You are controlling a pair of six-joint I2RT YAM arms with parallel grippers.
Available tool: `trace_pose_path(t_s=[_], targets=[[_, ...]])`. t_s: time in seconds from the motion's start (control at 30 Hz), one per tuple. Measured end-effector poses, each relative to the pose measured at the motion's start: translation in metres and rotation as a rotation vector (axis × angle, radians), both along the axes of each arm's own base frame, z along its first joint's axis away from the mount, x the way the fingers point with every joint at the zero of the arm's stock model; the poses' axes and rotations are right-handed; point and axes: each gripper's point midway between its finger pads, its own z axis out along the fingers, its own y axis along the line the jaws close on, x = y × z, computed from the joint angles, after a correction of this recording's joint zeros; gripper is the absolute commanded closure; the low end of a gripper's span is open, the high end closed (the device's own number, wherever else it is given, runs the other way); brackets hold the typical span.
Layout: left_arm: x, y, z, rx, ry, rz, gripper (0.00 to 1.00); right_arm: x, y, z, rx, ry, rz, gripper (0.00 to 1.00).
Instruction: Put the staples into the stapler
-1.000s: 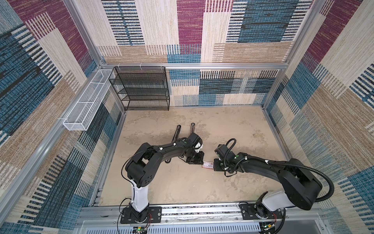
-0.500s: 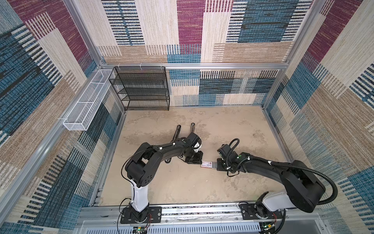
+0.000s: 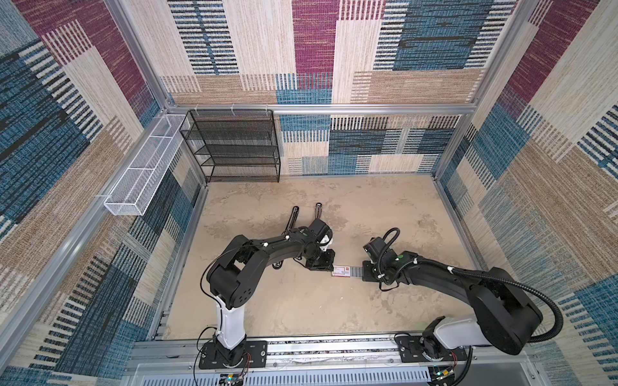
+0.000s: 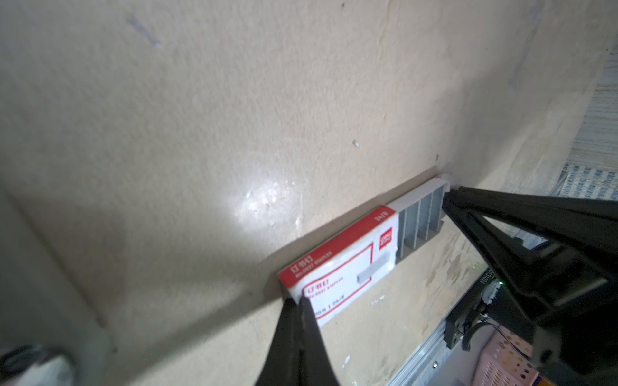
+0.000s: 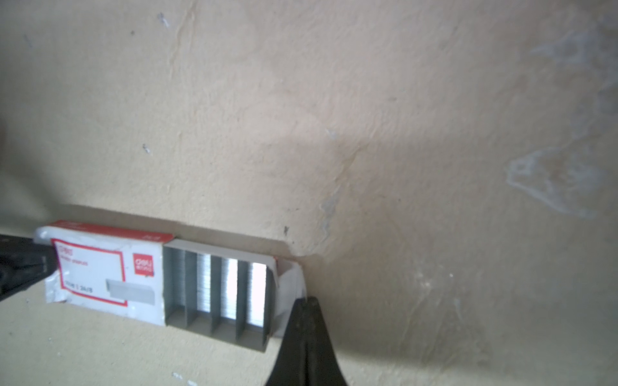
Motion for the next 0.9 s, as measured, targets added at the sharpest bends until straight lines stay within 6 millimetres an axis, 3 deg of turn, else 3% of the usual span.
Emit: trace_pose_path(t_s=[0.73, 0.77, 0.9], targets=[[-0.0035, 0.0069, 0.0012, 0.024, -0.001, 0.006, 1.0, 0.0011, -0.0002, -0.0012, -0.005, -0.001, 0.002, 1.0], [-0.0035, 0.007, 0.0012, 0.025, -0.001, 0.006, 0.92, 0.0014, 0.0, -0.0006, -0.005, -0.001, 0.002, 1.0], [-0.0036, 0.0073, 0.0019, 0.026, -0.003, 0.004, 0.74, 0.005, 0.0024, 0.0057, 0.005, -0.015, 0.001, 0.77]])
